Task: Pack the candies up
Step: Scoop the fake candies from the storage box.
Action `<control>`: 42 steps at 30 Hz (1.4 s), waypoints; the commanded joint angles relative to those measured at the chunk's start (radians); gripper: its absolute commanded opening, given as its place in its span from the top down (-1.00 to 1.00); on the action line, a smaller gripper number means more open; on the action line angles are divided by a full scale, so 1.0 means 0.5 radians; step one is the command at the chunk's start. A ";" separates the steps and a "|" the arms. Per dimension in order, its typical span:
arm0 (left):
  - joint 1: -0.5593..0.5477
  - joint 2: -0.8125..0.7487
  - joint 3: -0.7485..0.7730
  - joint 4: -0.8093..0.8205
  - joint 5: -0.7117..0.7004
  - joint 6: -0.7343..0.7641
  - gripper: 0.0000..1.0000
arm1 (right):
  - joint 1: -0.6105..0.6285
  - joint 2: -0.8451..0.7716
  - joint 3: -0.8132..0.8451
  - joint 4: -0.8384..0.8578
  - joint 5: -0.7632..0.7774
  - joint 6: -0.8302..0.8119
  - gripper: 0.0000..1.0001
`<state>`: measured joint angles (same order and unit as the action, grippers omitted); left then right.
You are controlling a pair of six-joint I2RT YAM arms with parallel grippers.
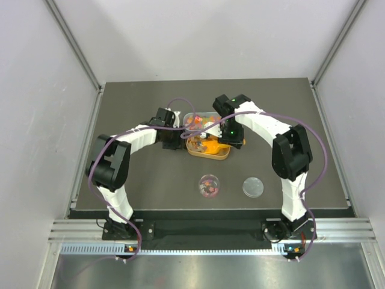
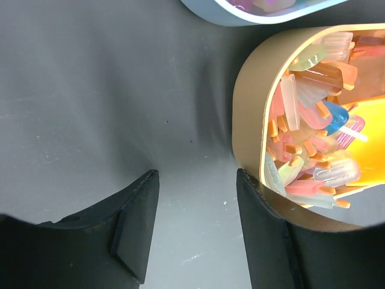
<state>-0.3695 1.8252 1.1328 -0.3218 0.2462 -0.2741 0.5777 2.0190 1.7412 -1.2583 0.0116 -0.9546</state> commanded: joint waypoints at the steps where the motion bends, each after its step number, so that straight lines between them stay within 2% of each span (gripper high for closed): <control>1: -0.025 0.013 0.075 0.055 0.029 0.027 -0.19 | -0.008 -0.007 0.009 -0.011 -0.134 -0.027 1.00; 4: -0.028 0.007 0.078 0.042 0.029 0.039 -0.18 | -0.023 0.039 0.061 -0.024 -0.137 0.010 1.00; 8: -0.028 -0.015 0.078 0.027 0.032 0.042 -0.18 | -0.051 0.140 0.239 -0.060 -0.146 0.225 1.00; 11: -0.028 -0.036 0.081 0.002 0.035 0.045 -0.18 | -0.063 0.144 0.245 -0.076 -0.195 0.351 1.00; 25: 0.027 -0.380 0.054 -0.151 -0.054 0.131 -0.18 | -0.076 -0.187 -0.420 0.448 -0.192 0.415 1.00; 32: 0.076 -0.457 0.094 -0.243 -0.106 0.241 -0.18 | -0.088 -0.264 -0.512 0.657 -0.198 0.427 1.00; 42: 0.242 -0.460 0.262 -0.353 -0.173 0.407 -0.18 | -0.143 -0.418 -0.825 1.084 -0.373 0.418 1.00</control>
<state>-0.2695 1.6341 1.2026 -0.4759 0.1867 -0.1257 0.5228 1.8694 1.3628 -0.8448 -0.1120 -0.7555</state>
